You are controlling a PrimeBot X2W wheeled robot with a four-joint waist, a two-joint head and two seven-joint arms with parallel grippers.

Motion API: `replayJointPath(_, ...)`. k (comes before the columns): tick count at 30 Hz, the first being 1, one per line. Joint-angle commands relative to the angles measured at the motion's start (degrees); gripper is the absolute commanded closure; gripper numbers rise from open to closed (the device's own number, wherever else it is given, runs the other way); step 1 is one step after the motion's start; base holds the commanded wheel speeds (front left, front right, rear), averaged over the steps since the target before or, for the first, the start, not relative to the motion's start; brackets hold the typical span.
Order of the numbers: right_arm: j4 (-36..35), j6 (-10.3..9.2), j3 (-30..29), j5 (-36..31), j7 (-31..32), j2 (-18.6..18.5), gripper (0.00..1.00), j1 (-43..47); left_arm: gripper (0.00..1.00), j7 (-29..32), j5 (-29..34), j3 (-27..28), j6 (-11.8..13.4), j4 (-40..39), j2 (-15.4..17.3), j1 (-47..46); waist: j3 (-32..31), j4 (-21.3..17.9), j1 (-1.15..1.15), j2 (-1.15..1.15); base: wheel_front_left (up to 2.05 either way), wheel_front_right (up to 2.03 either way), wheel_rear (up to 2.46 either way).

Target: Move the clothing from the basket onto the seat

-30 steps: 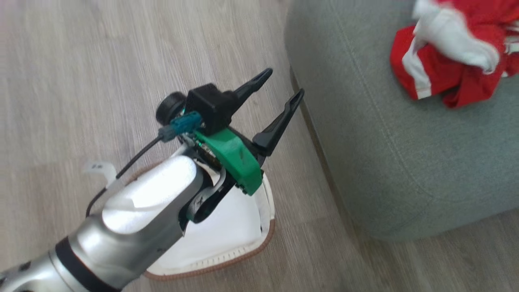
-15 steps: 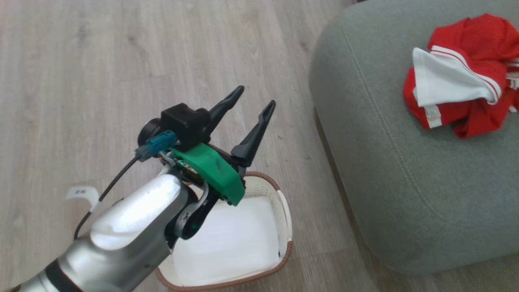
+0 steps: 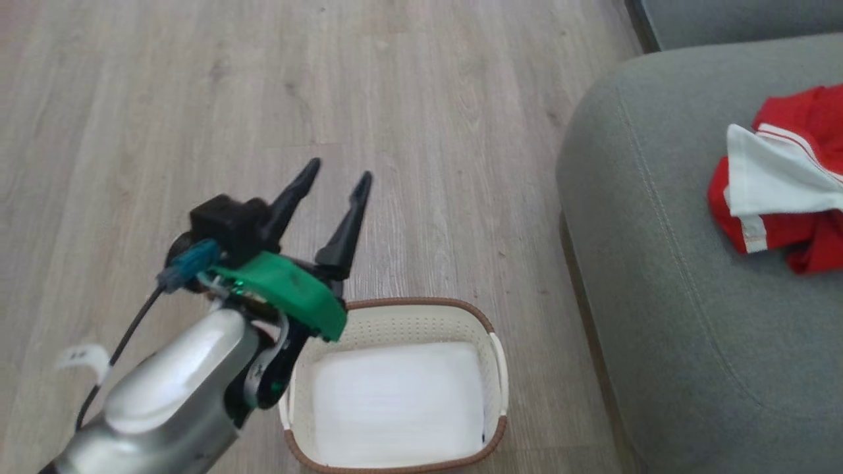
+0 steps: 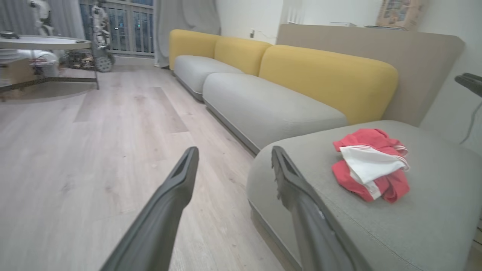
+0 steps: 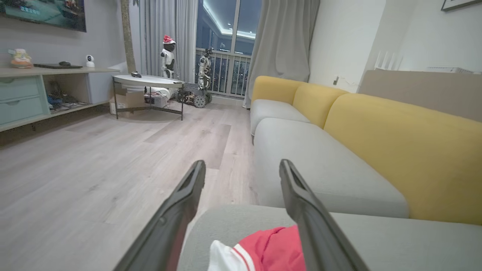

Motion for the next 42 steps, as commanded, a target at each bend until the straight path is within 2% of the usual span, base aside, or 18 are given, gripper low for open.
replayJointPath(1, -2.5, -0.02, -2.9, -1.8, -0.7, -0.7, 0.0, 2.6, 0.0, -0.9, -0.3, 3.6, 0.7, -1.9, 2.2, -1.0, -0.8, 1.0, 0.0, 0.0, 0.0, 0.0, 0.0)
replayJointPath(4, -6.5, -0.02, -8.9, -5.6, -0.8, 4.4, 0.0, 8.2, 0.0, -1.5, -0.2, 5.0, 1.9, -2.2, 3.3, 1.0, -1.4, 1.9, 0.0, 0.0, 0.0, 0.0, 0.0)
replayJointPath(5, -9.5, -0.02, -12.7, -8.1, -0.2, 8.3, 0.0, 11.9, 0.0, -1.8, -0.1, 6.0, 2.6, -2.5, 3.8, 2.3, -1.8, 2.4, 0.0, 0.0, 0.0, 0.0, 0.0)
replayJointPath(9, -16.4, -0.02, -18.9, -13.6, 2.1, 17.5, 0.0, 18.6, 0.0, -2.3, 0.4, 8.7, 3.7, -3.4, 4.6, 5.3, -2.3, 3.2, 0.0, 0.0, 0.0, 0.0, 0.0)
replayJointPath(13, -22.5, -0.02, -22.3, -17.9, 4.6, 25.5, 0.0, 24.4, 0.0, -2.4, 2.2, 12.1, 4.5, -4.3, 4.7, 9.0, -2.8, 3.9, 0.0, 0.0, 0.0, 0.0, 0.0)
replayJointPath(17, -26.2, -0.02, -23.2, -20.6, 5.7, 31.0, 0.0, 28.5, 0.0, -2.4, 5.4, 16.8, 5.2, -5.0, 3.8, 13.5, -3.1, 4.4, 0.0, 0.0, 0.0, 0.0, 0.0)
replayJointPath(21, -27.8, -0.02, -22.1, -21.7, 5.2, 34.1, 0.0, 31.2, 0.0, -2.5, 9.3, 21.7, 5.3, -5.3, 2.1, 18.3, -3.3, 4.6, 0.0, 0.0, 0.0, 0.0, 0.0)
replayJointPath(27, -28.0, -0.02, -21.0, -22.2, 3.3, 36.1, 0.0, 33.2, 0.0, -2.5, 14.0, 27.0, 3.6, -5.0, -0.9, 23.7, -3.6, 4.8, 0.0, 0.0, 0.0, 0.0, 0.0)
replayJointPath(33, -26.8, -0.02, -18.8, -21.4, 1.5, 36.6, 0.0, 34.6, 0.0, -2.5, 19.6, 32.1, -1.2, -4.5, -4.3, 28.2, -3.9, 5.0, 0.0, 0.0, 0.0, 0.0, 0.0)
replayJointPath(42, -25.2, -0.02, -16.1, -20.6, 0.5, 36.2, 0.0, 34.3, 0.0, -2.5, 25.9, 35.7, -7.9, -0.7, -8.2, 30.6, -3.7, 4.7, 0.0, 0.0, 0.0, 0.0, 0.0)
